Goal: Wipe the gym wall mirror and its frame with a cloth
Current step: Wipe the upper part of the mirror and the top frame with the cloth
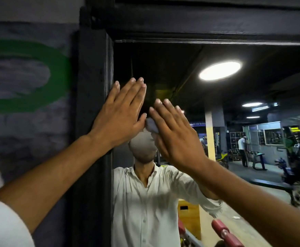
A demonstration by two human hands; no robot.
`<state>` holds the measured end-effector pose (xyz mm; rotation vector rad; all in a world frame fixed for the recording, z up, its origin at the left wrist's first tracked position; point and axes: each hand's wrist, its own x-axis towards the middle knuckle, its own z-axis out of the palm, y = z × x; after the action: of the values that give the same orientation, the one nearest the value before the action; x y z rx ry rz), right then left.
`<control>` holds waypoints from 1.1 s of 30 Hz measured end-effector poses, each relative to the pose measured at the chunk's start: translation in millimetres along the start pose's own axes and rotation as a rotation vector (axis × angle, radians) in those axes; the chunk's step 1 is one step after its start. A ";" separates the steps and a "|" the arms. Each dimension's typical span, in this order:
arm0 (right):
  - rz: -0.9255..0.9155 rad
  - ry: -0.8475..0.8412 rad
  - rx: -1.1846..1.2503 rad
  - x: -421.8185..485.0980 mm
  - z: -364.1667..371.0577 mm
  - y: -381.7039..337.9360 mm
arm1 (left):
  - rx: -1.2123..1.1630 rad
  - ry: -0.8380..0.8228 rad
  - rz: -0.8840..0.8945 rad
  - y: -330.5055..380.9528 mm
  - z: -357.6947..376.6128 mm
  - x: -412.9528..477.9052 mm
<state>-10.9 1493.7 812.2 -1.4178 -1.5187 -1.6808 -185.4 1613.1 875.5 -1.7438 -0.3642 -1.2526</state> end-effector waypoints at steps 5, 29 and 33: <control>0.140 0.034 -0.037 28.5 -23.6 68.5 | -0.015 0.010 0.053 11.5 0.2 17.0; 0.047 -0.052 0.046 -86.7 -8.1 41.7 | -0.126 0.052 0.117 98.6 20.3 -9.8; 0.038 -0.048 -0.021 -83.7 -21.3 97.6 | -0.117 0.042 0.124 103.4 21.1 -6.3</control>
<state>94.6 1422.9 783.5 -1.4986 -1.4943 -1.6557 -105.2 1577.4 816.6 -1.8065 -0.1580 -1.2400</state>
